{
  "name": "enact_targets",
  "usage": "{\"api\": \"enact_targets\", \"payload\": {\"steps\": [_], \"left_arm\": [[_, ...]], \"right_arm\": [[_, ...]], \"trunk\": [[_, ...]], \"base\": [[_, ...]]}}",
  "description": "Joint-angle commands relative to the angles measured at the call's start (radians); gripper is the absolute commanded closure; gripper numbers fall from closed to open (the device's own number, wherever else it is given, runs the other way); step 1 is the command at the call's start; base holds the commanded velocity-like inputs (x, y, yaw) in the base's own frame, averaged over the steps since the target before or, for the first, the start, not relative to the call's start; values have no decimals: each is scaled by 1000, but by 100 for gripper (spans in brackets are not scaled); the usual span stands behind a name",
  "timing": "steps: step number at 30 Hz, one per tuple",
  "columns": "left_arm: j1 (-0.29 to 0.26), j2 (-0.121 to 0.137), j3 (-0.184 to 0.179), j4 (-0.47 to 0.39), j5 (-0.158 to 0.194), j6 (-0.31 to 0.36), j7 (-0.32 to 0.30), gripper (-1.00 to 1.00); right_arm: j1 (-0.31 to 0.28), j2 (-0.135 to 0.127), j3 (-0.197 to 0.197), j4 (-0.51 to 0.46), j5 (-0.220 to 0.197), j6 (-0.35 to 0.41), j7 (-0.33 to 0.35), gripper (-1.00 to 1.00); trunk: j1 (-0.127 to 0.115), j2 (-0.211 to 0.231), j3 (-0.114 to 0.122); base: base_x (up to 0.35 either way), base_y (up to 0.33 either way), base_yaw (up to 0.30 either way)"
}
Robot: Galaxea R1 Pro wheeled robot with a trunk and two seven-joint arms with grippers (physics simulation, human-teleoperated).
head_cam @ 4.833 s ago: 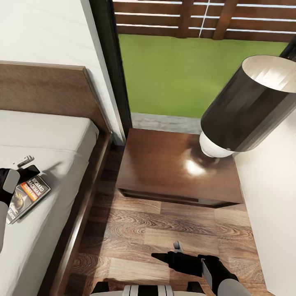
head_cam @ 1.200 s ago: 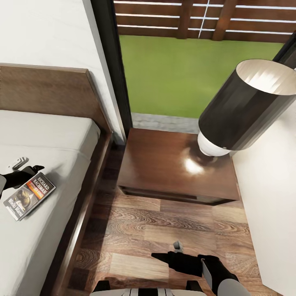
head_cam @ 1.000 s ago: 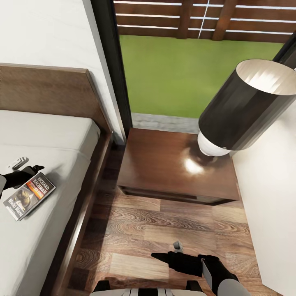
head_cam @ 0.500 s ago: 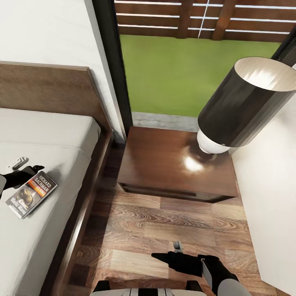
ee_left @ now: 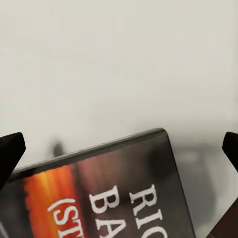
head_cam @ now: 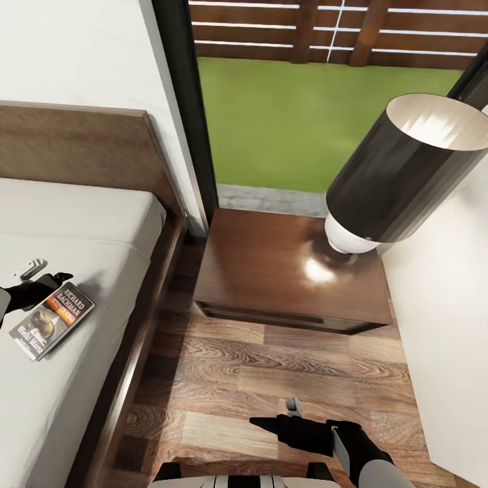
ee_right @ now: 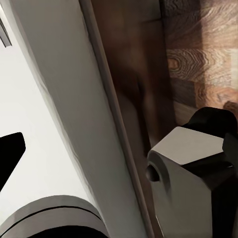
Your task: In the bedroom, move the book from the bed onto either nightstand, and place the two sandals side by side next to the bed.
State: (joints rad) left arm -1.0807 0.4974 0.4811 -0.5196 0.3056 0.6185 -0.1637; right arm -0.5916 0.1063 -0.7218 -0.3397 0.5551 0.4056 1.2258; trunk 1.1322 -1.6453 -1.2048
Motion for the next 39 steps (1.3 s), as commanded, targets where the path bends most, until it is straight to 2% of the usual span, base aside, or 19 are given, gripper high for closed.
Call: {"api": "enact_targets", "payload": {"steps": [1, 15, 23, 39], "left_arm": [[-1, 0, 5, 0, 0, 7, -3, -100], [-1, 0, 7, 0, 0, 7, -3, -100], [-1, 0, 6, 0, 0, 7, -3, -100], [-1, 0, 5, 0, 0, 7, -3, -100]], "right_arm": [[-1, 1, -8, -2, 8, 10, 5, -100], [-1, 1, -8, -2, 7, 10, 5, -100], [-1, 1, -8, -2, 8, 10, 5, -100], [-1, 1, -8, -2, 8, 10, 6, -100]], "trunk": [[0, 0, -1], [0, 0, -1], [0, 0, 3], [0, 0, 3]], "base": [[0, 0, 0], [0, 0, 0], [0, 0, -140], [0, 0, -14]]}}
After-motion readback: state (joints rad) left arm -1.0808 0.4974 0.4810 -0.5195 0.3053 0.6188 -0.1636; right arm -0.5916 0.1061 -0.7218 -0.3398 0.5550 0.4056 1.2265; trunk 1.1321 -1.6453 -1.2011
